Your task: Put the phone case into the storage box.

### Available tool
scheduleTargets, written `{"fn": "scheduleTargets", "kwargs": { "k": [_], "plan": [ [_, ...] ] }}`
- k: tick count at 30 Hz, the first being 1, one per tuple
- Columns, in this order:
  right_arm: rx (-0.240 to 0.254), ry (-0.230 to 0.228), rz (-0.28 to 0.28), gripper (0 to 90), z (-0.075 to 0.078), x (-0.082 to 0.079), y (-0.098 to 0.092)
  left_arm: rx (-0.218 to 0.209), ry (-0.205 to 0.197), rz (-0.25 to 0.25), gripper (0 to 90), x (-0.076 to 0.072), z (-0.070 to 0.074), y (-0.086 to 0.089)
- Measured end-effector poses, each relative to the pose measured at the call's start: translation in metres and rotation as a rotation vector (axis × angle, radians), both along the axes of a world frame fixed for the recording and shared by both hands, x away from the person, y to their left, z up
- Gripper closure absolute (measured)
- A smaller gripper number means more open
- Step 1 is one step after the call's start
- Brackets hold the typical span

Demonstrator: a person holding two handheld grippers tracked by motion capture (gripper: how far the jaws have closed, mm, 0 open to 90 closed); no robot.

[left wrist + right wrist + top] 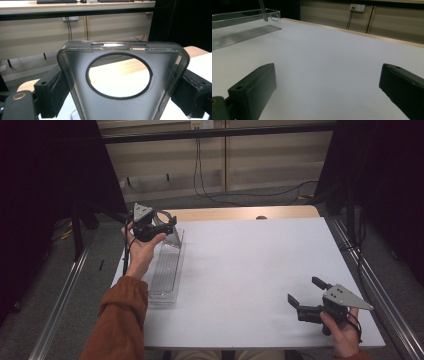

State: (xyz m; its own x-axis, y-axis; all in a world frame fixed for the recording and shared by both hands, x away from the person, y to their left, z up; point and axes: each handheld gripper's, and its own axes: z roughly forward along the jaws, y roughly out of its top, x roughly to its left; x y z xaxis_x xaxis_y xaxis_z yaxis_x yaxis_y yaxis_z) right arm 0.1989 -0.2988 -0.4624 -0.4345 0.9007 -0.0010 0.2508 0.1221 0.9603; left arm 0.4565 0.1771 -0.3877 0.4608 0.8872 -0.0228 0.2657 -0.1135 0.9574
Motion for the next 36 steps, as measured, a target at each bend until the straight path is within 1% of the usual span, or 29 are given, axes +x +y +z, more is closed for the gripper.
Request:
{"fn": "scheduleTargets", "kwargs": {
  "k": [1, 2, 3, 4, 6, 7, 8, 9, 10, 12, 13, 14, 17, 18, 19, 20, 21, 22, 24, 26, 27, 30, 33, 35, 36],
  "plan": [
    [0.000, 0.000, 0.000, 0.6, 0.000, 0.000, 0.000, -0.004, 0.007, 0.004, 12.0, 0.001, -0.002, -0.001],
    [0.001, 0.002, 0.002, 0.6, 0.000, 0.000, 0.000, 0.004, 0.012, 0.008, 12.0, 0.002, -0.003, -0.001],
    [0.003, 0.001, 0.001, 0.6, 0.000, 0.000, 0.001, -0.001, 0.009, 0.008, 12.0, 0.003, -0.004, -0.002],
    [0.003, 0.001, 0.001, 0.6, 0.000, 0.000, 0.001, 0.004, 0.014, 0.017, 12.0, 0.004, -0.005, -0.003],
    [0.002, -0.001, 0.001, 0.6, 0.000, 0.000, 0.001, 0.003, 0.010, -0.004, 12.0, 0.006, -0.007, -0.002],
    [0.003, 0.001, 0.001, 0.6, 0.000, 0.000, 0.001, 0.006, 0.014, 0.003, 12.0, 0.007, -0.008, -0.002],
    [0.002, 0.002, 0.001, 0.6, 0.000, 0.000, 0.000, 0.004, 0.012, -0.001, 12.0, 0.008, -0.009, -0.002],
    [0.001, 0.001, 0.002, 0.6, 0.000, 0.000, 0.000, 0.027, 0.021, 0.008, 12.0, 0.008, -0.010, -0.002],
    [0.001, 0.002, 0.003, 0.6, -0.001, 0.000, 0.000, 0.011, 0.015, 0.005, 12.0, 0.009, -0.011, -0.002],
    [-0.001, 0.001, 0.004, 0.6, -0.001, 0.000, 0.000, 0.013, 0.017, 0.007, 12.0, 0.011, -0.013, -0.002],
    [-0.002, 0.001, 0.005, 0.6, -0.001, 0.000, 0.000, 0.013, 0.013, -0.002, 12.0, 0.012, -0.014, -0.002],
    [-0.001, 0.001, 0.004, 0.6, -0.001, 0.000, 0.000, 0.016, 0.018, 0.008, 12.0, 0.012, -0.015, -0.003],
    [0.001, 0.004, 0.004, 0.6, -0.001, 0.000, 0.000, 0.002, 0.017, 0.006, 12.0, 0.015, -0.019, -0.002],
    [-0.001, 0.002, 0.002, 0.6, -0.001, 0.001, 0.000, 0.007, 0.017, 0.005, 11.9, 0.017, -0.020, -0.002],
    [0.002, 0.002, 0.002, 0.6, -0.001, 0.001, 0.000, 0.013, 0.025, 0.011, 11.9, 0.017, -0.020, -0.002],
    [0.005, 0.002, 0.001, 0.6, -0.001, 0.001, 0.000, 0.007, 0.018, 0.008, 11.9, 0.019, -0.022, -0.002],
    [0.001, 0.001, 0.005, 0.6, -0.001, 0.001, 0.000, 0.008, 0.024, 0.007, 11.9, 0.019, -0.023, -0.002],
    [-0.001, 0.001, 0.002, 0.6, -0.001, 0.001, 0.000, 0.004, 0.020, 0.007, 11.9, 0.021, -0.024, -0.001],
    [-0.001, 0.002, 0.002, 0.6, -0.001, 0.001, 0.000, 0.012, 0.021, 0.002, 11.9, 0.022, -0.026, -0.001],
    [0.000, 0.004, 0.004, 0.6, -0.001, 0.001, 0.000, 0.010, 0.022, 0.000, 11.9, 0.022, -0.027, -0.002],
    [0.000, 0.004, 0.004, 0.6, -0.001, 0.001, 0.000, 0.029, 0.024, 0.007, 11.9, 0.022, -0.027, -0.001],
    [0.001, 0.004, 0.005, 0.6, -0.001, 0.000, 0.000, 0.021, 0.013, 0.004, 11.9, 0.023, -0.028, -0.002],
    [-0.002, 0.002, 0.008, 0.6, -0.001, 0.000, 0.000, 0.015, 0.015, 0.005, 11.9, 0.023, -0.029, -0.004],
    [0.000, 0.005, 0.007, 0.6, -0.001, 0.000, 0.000, 0.029, 0.024, 0.022, 11.8, 0.023, -0.029, -0.004],
    [0.001, 0.005, 0.008, 0.6, -0.001, 0.000, 0.000, 0.020, 0.017, 0.023, 11.7, 0.023, -0.030, -0.004]
  ]
}}
